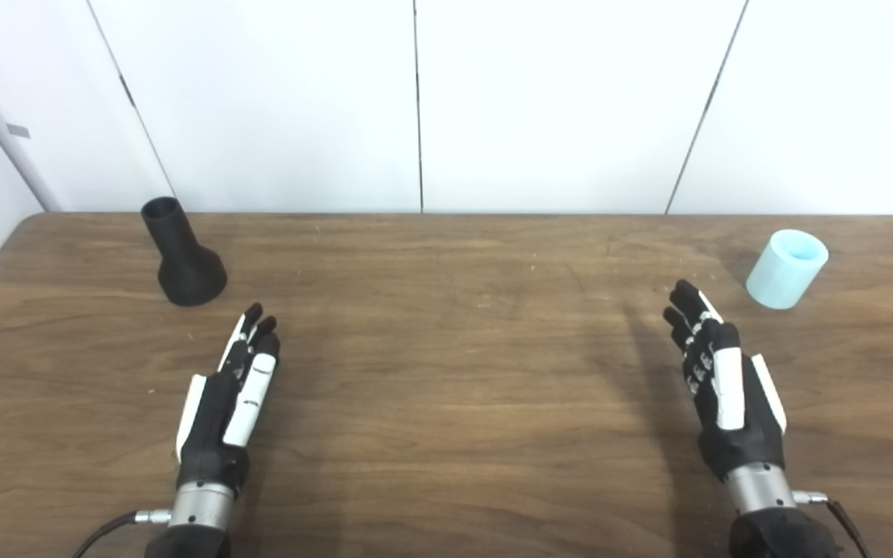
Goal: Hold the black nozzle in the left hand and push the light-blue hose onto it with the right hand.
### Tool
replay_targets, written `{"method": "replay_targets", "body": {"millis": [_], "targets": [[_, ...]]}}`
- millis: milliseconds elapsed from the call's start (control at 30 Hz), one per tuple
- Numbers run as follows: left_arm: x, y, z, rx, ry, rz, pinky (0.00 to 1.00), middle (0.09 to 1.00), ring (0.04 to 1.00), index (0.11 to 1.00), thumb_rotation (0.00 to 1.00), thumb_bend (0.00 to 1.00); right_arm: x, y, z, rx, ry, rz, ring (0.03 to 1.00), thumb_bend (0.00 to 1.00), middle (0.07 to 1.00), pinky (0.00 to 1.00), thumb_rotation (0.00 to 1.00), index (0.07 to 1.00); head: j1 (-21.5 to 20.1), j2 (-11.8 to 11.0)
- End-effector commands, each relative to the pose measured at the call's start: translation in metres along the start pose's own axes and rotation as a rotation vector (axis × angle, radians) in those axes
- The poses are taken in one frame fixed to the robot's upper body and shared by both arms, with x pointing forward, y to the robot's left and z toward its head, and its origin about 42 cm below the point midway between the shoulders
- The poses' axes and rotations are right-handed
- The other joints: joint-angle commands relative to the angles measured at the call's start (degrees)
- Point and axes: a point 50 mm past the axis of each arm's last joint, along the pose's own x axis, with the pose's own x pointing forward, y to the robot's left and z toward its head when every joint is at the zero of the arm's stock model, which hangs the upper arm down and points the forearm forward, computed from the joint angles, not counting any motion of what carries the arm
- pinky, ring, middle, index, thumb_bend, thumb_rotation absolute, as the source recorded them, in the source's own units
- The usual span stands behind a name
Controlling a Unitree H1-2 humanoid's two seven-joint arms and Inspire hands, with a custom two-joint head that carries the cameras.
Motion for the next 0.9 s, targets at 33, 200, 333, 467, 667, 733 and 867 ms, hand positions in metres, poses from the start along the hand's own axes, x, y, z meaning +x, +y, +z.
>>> {"method": "replay_targets", "body": {"millis": [33, 200, 333, 467, 667, 733, 867], "targets": [[0.0052, 0.0022, 0.0093, 0.009, -0.044, 0.005, 0.95, 0.947, 0.954, 0.956, 0.84, 0.44, 0.0063, 0.0027, 0.0155, 0.002, -0.075, 0.015, 0.953, 0.54, 0.953, 0.99, 1.00, 0.935, 0.04, 0.07], [0.0054, 0.0038, 0.0089, 0.009, -0.042, 0.007, 0.95, 0.949, 0.953, 0.954, 0.84, 0.45, 0.0062, 0.0046, 0.0167, 0.005, -0.076, 0.014, 0.953, 0.55, 0.953, 0.99, 1.00, 0.935, -0.04, 0.14], [0.0053, 0.0045, 0.0085, 0.011, -0.040, 0.008, 0.95, 0.949, 0.953, 0.954, 0.84, 0.45, 0.0059, 0.0046, 0.0161, 0.006, -0.076, 0.012, 0.953, 0.55, 0.953, 0.99, 1.00, 0.935, -0.07, 0.12], [0.0052, 0.0047, 0.0086, 0.016, -0.039, 0.007, 0.95, 0.949, 0.953, 0.953, 0.84, 0.45, 0.0048, 0.0046, 0.0155, 0.010, -0.076, 0.009, 0.953, 0.55, 0.954, 0.99, 1.00, 0.935, 0.01, 0.14], [0.0040, 0.0025, 0.0072, 0.016, -0.036, 0.006, 0.95, 0.949, 0.954, 0.951, 0.84, 0.45, 0.0047, 0.0016, 0.0145, 0.017, -0.075, 0.007, 0.953, 0.55, 0.955, 0.99, 1.00, 0.935, 1.88, -0.49], [0.0037, 0.0017, 0.0073, 0.016, -0.036, 0.006, 0.95, 0.949, 0.953, 0.951, 0.84, 0.44, 0.0045, 0.0005, 0.0139, 0.017, -0.074, 0.004, 0.951, 0.55, 0.955, 0.99, 1.00, 0.935, 2.10, -0.59], [0.0037, -0.0004, 0.0075, 0.016, -0.036, 0.003, 0.95, 0.947, 0.952, 0.951, 0.84, 0.44, 0.0050, -0.0010, 0.0141, 0.016, -0.076, -0.001, 0.946, 0.55, 0.955, 0.99, 1.00, 0.935, 3.03, -0.97]]}}
